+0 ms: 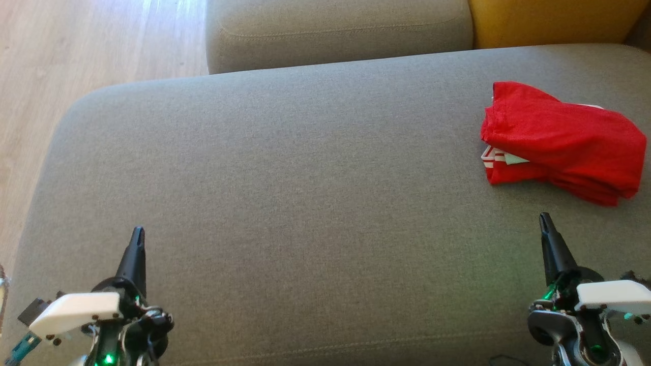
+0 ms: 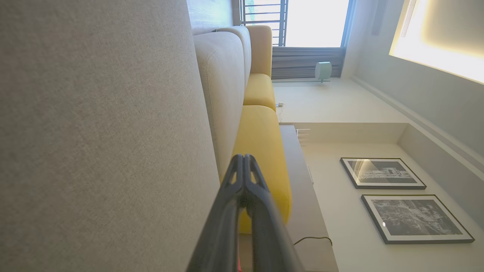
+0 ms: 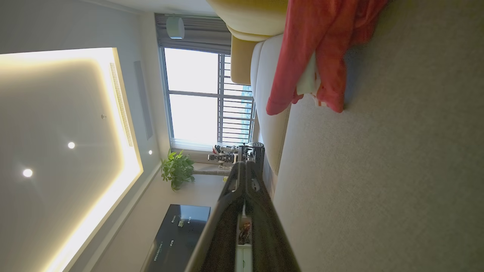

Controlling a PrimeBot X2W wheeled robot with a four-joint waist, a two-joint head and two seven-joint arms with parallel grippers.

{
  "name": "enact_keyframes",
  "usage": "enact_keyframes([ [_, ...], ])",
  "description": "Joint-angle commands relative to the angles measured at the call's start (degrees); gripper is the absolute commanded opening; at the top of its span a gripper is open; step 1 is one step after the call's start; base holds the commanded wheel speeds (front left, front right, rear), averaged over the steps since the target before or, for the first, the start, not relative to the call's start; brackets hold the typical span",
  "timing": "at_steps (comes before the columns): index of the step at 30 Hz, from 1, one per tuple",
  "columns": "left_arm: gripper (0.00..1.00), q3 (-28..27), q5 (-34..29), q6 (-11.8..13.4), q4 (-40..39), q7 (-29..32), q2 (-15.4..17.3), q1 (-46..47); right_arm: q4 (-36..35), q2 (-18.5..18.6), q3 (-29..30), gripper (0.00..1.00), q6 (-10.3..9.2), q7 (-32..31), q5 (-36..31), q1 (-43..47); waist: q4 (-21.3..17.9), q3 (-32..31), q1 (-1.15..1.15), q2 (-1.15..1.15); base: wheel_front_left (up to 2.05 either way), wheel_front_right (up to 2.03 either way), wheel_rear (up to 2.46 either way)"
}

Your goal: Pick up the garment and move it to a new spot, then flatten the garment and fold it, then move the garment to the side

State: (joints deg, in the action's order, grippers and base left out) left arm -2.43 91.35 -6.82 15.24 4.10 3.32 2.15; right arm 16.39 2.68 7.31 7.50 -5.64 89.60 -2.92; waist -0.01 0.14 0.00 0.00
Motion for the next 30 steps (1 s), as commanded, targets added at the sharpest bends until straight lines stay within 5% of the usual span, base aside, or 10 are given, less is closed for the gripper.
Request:
enact_keyframes([
  [1,0.00,-2.0,1.3,-0.5,-1.5,0.5,0.9,3.7,-2.3,0.2,-0.9,0.00,-0.01,-0.5,1.4,-3.2,0.0,0.0,0.00,0.00,0.00,0.00,0.00],
  [30,0.00,-2.7,1.9,-0.7,-1.2,1.3,0.5,3.9,-2.4,0.2,-0.8,0.00,-0.01,-0.8,2.6,-3.3,0.0,0.0,0.00,0.00,0.00,0.00,0.00],
])
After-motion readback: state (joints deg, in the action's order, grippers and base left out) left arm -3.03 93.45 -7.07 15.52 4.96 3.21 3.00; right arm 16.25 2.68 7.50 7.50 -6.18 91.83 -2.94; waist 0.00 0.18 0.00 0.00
